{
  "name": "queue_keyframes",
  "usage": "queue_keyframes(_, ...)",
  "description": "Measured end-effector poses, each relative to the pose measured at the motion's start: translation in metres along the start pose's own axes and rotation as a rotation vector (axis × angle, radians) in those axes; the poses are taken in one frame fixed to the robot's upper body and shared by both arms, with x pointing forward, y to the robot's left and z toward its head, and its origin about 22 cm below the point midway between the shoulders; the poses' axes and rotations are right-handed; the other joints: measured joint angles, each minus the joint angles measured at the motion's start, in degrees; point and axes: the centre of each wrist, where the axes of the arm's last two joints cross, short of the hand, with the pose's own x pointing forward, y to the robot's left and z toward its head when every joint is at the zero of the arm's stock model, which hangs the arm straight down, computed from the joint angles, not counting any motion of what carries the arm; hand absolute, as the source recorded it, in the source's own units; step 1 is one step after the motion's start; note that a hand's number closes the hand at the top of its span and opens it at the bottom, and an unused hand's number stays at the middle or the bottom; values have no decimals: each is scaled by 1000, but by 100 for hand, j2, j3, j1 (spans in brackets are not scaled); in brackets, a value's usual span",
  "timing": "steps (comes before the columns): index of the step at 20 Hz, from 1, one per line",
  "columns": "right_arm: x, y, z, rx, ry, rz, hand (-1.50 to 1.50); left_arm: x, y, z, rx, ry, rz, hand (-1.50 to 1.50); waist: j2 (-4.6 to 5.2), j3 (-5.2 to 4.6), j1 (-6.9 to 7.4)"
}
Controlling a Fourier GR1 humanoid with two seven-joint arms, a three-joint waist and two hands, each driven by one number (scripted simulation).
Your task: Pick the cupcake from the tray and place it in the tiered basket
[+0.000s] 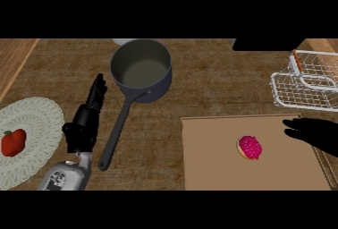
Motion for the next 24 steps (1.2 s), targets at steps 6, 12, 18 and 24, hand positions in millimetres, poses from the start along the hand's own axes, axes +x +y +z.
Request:
queue_keyframes(6,-4,7,-4,-1,48,58,-150,-7,3,5,-2,-1,-2,0,1,2,-1)
queue_keyframes(12,-11,12,-5,5,82,116,-150,0,2,4,1,-4,-1,0,-1,2,-6)
queue_keyframes(18,-8,21,-21,-3,42,206,-150,-7,-3,5,-4,-2,-1,0,3,2,5)
queue_keyframes(24,-19,34,-29,-28,48,252,-150,-4,-4,8,-6,-1,4,0,1,2,-3)
